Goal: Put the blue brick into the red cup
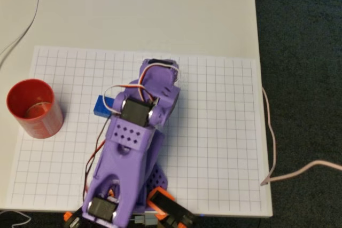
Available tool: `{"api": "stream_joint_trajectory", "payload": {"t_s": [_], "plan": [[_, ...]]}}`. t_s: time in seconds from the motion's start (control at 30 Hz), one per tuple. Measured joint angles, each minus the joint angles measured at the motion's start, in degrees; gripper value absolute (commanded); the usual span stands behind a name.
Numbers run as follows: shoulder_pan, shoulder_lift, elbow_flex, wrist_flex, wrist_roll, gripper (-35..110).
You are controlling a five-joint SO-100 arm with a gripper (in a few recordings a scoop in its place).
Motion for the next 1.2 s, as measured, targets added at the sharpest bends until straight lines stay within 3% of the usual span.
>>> {"api": "stream_joint_trajectory", "payload": {"t_s": [0.3,0.43,0.6,0.7,0.83,1.03,1.2], "plan": [[-16.2,-42.5,-42.2,24.3,-10.8,0],[-21.0,-51.1,-55.5,26.9,-14.5,0],[-31.4,-55.0,-56.4,27.0,-17.9,0],[-37.4,-57.7,-56.5,26.7,-11.3,0],[-43.2,-58.8,-56.5,25.1,5.4,0],[-46.0,-58.9,-53.1,23.5,33.7,0],[-45.7,-58.0,-46.1,20.3,45.9,0]]}}
